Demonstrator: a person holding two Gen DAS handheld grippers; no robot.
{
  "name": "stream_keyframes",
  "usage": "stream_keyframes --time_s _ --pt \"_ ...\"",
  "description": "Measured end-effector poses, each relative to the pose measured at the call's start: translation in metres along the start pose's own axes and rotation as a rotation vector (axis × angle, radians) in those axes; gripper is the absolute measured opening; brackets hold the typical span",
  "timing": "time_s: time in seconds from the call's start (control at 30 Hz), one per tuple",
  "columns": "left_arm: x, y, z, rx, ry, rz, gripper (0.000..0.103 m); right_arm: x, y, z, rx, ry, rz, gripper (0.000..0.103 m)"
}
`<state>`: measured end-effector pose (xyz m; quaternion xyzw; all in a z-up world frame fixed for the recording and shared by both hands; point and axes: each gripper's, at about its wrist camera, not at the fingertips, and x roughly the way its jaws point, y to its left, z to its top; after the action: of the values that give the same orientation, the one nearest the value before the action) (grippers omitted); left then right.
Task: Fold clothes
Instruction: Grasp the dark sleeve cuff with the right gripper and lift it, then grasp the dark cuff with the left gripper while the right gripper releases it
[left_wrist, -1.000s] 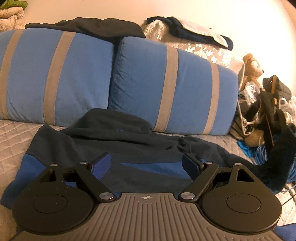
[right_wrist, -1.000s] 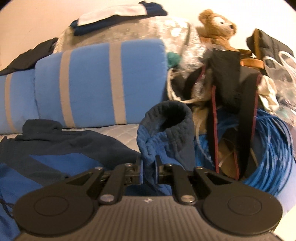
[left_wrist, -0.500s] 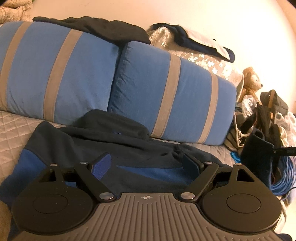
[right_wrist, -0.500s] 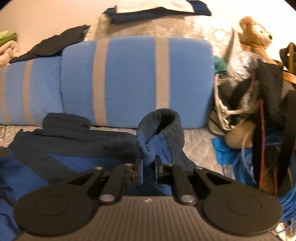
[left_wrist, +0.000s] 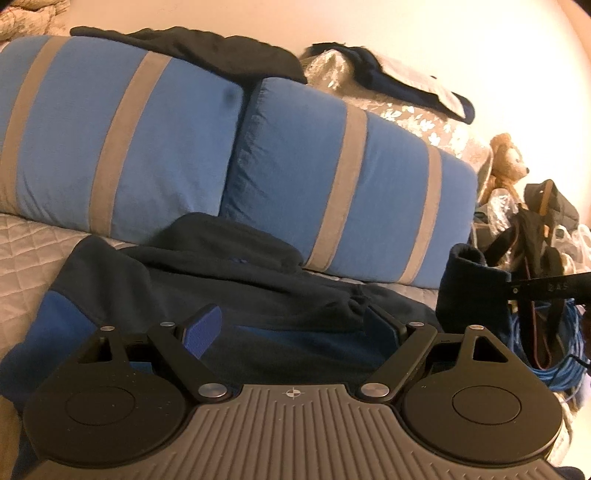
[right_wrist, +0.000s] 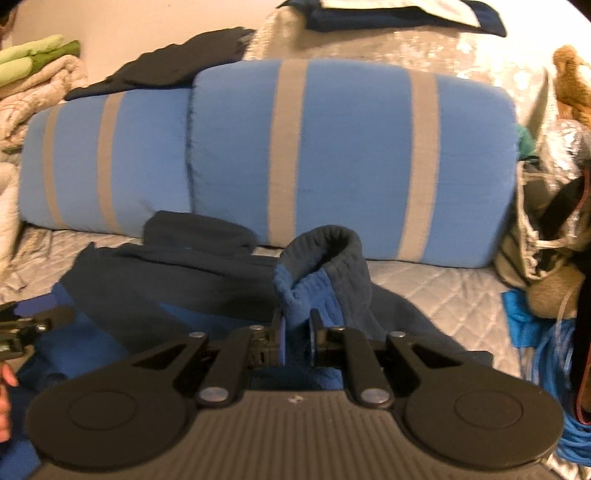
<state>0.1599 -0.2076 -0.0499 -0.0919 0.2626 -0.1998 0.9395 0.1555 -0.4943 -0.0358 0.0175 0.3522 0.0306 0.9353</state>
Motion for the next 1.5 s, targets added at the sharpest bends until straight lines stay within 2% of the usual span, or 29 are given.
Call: stream_keyframes --time_s 0.3,0.5,0.57,0.63,0.8,0.93,1.1,1.3,1.5 --pt "0.006 0.009 -0.001 -0.046 0.034 0.025 0.085 0.017 0.038 -0.007 -0.059 0.059 0.1 0.012" --pt "0.009 0.007 -0.001 -0.027 0.044 0.041 0.085 0.032 0.068 -0.015 -0.166 0.115 0.163 0.013" --pt "0.009 0.007 -0.001 -0.021 0.043 0.045 0.085 0.035 0.077 -0.018 -0.219 0.132 0.193 0.022" --pt "0.008 0.008 -0.002 -0.021 0.043 0.046 0.085 0.035 0.083 -0.02 -0.288 0.121 0.204 0.046" --pt "0.007 0.01 0.0 -0.041 0.041 0.026 0.085 0.025 0.086 -0.027 -0.521 0.073 0.222 0.061" --pt "0.006 0.007 0.0 -0.028 0.036 0.016 0.085 0.026 0.088 -0.045 -0.722 0.09 0.236 0.062" --pt "0.007 0.007 0.0 -0.03 0.041 0.008 0.085 0.04 0.095 -0.072 -0.873 0.144 0.254 0.062" --pt "0.007 0.009 -0.001 -0.042 0.051 0.015 0.085 0.063 0.099 -0.08 -0.892 0.229 0.322 0.062" --pt "0.009 0.008 -0.001 -0.033 0.057 0.013 0.085 0.081 0.097 -0.075 -0.836 0.253 0.36 0.059"
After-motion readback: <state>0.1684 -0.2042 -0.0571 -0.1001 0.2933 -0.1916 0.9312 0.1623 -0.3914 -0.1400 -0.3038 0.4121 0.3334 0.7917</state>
